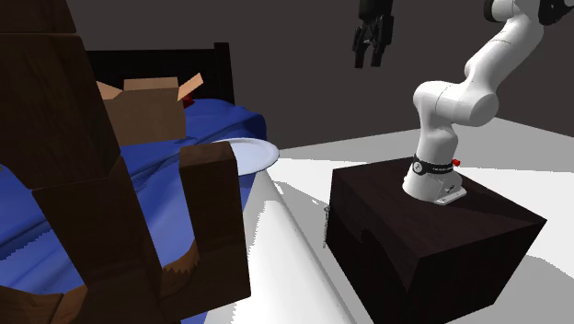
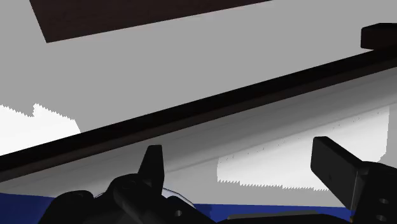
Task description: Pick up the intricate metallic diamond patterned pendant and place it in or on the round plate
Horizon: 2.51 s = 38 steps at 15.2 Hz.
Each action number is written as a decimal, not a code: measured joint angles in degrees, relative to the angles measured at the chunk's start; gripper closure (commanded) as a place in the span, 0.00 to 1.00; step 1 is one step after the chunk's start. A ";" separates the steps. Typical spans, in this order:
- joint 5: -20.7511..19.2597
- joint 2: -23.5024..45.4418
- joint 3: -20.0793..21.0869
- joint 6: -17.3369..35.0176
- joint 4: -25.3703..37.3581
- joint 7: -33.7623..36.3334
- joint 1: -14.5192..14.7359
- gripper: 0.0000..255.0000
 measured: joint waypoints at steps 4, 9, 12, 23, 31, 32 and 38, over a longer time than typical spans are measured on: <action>1.00 1.59 2.07 3.57 -1.19 1.52 0.80 0.00; 2.99 6.72 7.14 11.84 -2.34 5.29 2.62 0.00; 3.64 9.48 9.86 16.66 -3.28 7.25 3.43 0.00; 0.49 29.56 21.64 33.20 4.30 18.58 4.57 0.00; -10.02 45.12 27.62 39.85 13.91 29.74 4.84 0.00; -10.73 46.03 27.72 40.71 13.90 30.30 4.89 0.00; -13.29 49.59 27.61 44.35 13.46 31.99 4.92 0.00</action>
